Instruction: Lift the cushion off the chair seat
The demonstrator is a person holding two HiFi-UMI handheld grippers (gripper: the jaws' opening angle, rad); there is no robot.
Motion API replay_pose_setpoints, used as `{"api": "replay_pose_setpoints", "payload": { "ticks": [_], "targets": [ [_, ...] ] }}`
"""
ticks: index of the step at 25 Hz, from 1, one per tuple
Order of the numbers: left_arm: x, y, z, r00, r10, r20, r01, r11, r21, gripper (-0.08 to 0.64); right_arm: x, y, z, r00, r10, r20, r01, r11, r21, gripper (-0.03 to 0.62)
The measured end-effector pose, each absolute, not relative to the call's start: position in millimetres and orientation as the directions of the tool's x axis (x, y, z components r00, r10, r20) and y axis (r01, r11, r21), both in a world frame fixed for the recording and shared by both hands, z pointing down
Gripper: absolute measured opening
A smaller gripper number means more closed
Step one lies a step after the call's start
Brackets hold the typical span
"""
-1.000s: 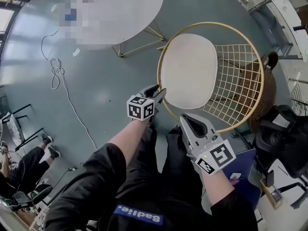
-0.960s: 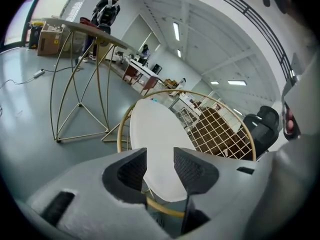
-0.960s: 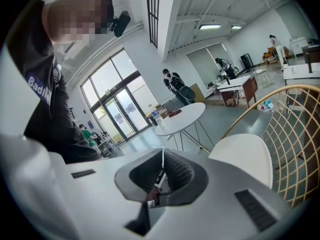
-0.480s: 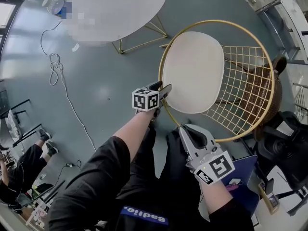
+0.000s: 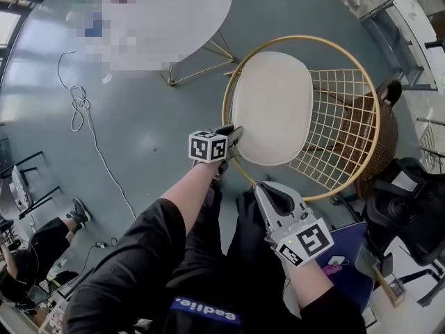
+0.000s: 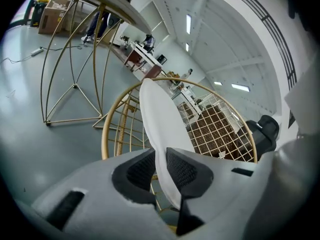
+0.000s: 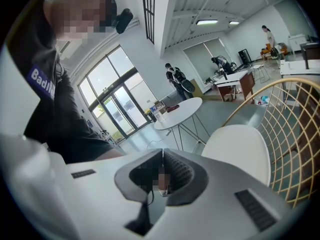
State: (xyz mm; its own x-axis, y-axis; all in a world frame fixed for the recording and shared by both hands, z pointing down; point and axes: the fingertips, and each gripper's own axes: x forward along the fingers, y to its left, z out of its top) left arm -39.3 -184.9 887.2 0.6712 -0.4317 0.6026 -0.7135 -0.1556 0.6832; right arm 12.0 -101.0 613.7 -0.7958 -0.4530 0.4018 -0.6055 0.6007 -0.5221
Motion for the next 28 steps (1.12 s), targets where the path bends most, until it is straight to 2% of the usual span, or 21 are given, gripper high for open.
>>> {"api": "replay_pose_setpoints", "payload": {
  "ticks": [15, 21, 28],
  "targets": [
    [9, -170, 762, 0.712, -0.413, 0.568, -0.697, -0.313, 0.645, 0.038, 43, -82, 524, -0.779, -0.505, 0.371, -0.627, 0.612, -0.482, 0.029],
    [2, -164, 694, 0.724, -0.391, 0.568, -0.689, -0.382, 0.616, 0.035, 49, -91, 476, -0.770, -0.540, 0.340, -0.638, 0.624, -0.451, 0.029],
    [-7, -136, 601, 0.746, -0.440, 0.500, -0.659, -0.380, 0.649, 0.034, 72, -88, 447, -0.739, -0.581, 0.341, -0.673, 0.612, -0.415, 0.029]
  ]
}}
